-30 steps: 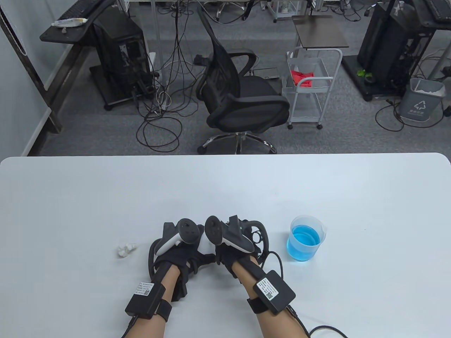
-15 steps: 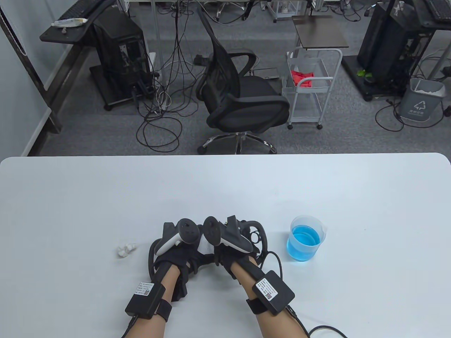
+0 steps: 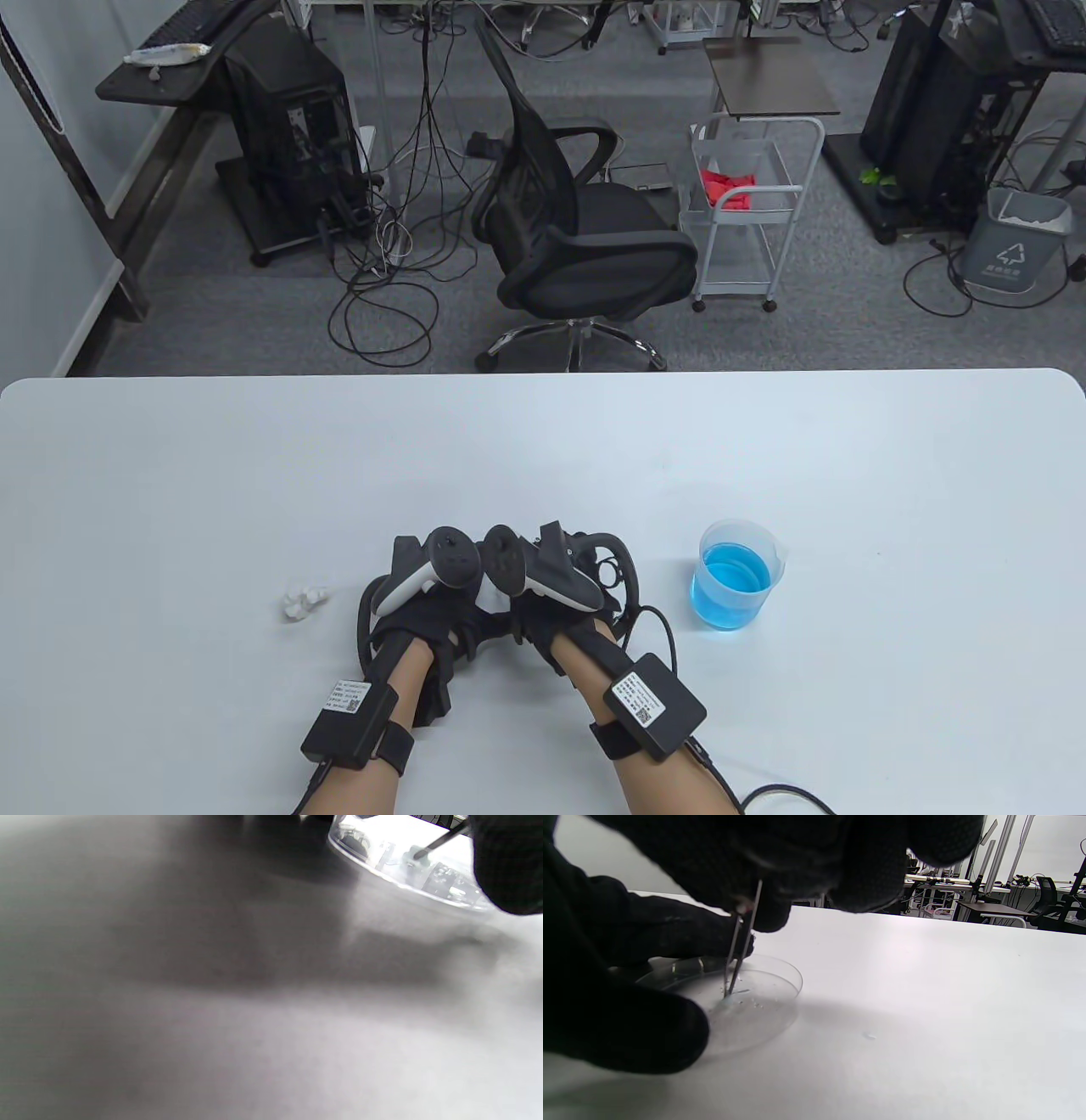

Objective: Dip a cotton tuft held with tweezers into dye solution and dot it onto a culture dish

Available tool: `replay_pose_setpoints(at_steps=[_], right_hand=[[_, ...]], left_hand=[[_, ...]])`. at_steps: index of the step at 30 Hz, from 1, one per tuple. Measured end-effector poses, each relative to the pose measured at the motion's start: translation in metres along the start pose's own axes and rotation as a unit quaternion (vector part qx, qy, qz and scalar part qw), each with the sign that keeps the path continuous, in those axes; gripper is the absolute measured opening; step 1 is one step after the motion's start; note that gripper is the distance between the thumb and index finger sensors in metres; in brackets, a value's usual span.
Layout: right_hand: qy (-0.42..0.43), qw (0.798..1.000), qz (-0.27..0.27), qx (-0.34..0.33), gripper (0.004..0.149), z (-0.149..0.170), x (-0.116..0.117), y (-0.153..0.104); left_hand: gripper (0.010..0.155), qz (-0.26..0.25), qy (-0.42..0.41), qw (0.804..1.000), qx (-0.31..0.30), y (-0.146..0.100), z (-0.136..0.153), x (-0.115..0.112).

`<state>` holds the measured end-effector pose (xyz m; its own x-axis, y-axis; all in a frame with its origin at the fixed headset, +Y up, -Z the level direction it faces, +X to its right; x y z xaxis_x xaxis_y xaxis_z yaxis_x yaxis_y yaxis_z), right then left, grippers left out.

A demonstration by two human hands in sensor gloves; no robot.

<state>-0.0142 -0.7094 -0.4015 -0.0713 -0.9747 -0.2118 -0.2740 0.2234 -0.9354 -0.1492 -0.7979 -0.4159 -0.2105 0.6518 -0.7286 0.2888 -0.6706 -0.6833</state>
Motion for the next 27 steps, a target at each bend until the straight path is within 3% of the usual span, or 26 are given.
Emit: replay_pose_setpoints(at_steps=[27], right_hand=[[0.006, 1.0, 0.004, -0.013, 0.031, -0.0062, 0.0028, 0.0005]], left_hand=[[0.106, 0.0, 0.001, 1.0, 0.0, 0.0002, 0.0, -0.0002]])
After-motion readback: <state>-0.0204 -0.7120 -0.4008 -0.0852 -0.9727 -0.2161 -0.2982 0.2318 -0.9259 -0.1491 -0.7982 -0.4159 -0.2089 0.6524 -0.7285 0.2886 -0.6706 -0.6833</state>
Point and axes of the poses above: the tracker on the back of each hand, its own z axis roughly to the little-finger side, its own y axis roughly from the wrist to the fingertips, x = y × z, the point moved 1 cm from there along y, roughly from the wrist to the fingertips, and after that the axes turned 14 degrees about z, right-handed, at the moved point
